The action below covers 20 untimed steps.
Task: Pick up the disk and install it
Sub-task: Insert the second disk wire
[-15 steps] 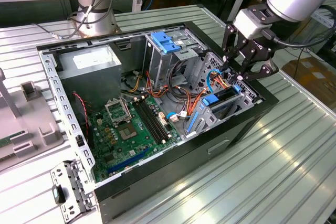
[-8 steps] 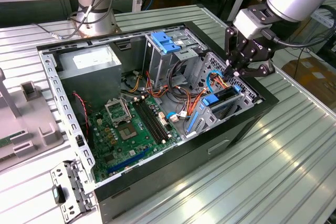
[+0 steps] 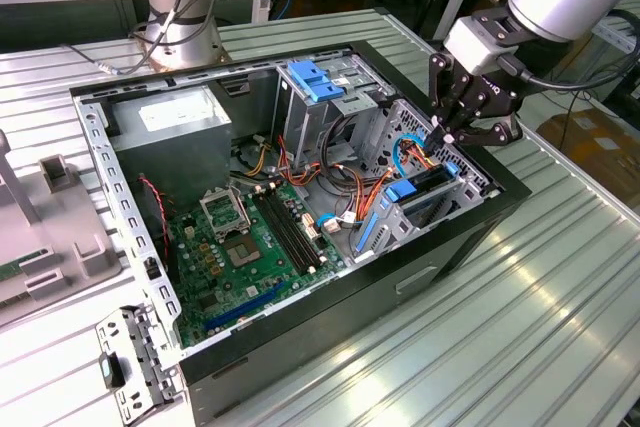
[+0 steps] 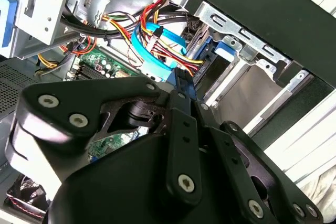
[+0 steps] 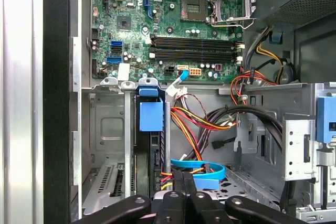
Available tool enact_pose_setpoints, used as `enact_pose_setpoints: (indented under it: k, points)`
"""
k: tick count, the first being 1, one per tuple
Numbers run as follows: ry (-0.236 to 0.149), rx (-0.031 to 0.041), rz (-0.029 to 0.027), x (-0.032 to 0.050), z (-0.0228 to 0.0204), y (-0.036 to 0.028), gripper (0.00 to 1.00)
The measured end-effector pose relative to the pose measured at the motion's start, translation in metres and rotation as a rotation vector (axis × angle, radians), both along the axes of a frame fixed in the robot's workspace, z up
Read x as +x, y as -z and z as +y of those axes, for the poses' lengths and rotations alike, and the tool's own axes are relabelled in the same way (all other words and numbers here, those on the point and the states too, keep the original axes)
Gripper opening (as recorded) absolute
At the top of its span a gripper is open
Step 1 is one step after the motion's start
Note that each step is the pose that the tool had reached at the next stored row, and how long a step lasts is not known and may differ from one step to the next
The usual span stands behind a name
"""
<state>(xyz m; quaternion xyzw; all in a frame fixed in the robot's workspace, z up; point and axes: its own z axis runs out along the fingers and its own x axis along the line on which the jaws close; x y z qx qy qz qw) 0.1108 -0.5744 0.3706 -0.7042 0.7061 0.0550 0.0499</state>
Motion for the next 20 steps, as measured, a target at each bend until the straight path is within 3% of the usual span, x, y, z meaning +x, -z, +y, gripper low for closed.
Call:
enact_pose_setpoints:
  k: [1,2,4,8,13,16,20]
  points:
    - [0.000,0.0001,0.0000,0.0000,0.0000,0.0000,0.24]
    - [0.000,-0.0001,0.0001,0.0000,0.0000,0.0053,0.30]
    - [0.000,0.0002,0.0001,0.0000,0.0000,0.0059,0.16]
    - [0.000,0.0007,0.0000,-0.0004,-0.0009,0.0061,0.16]
    - [0.000,0.0153,0.0001,-0.0057,-0.0106,0.0062,0.16]
    - [0.000,0.0213,0.0000,-0.0110,-0.0124,0.0076,0.16]
    - [-0.001,0.0214,0.0001,-0.0112,-0.0139,0.0120,0.16]
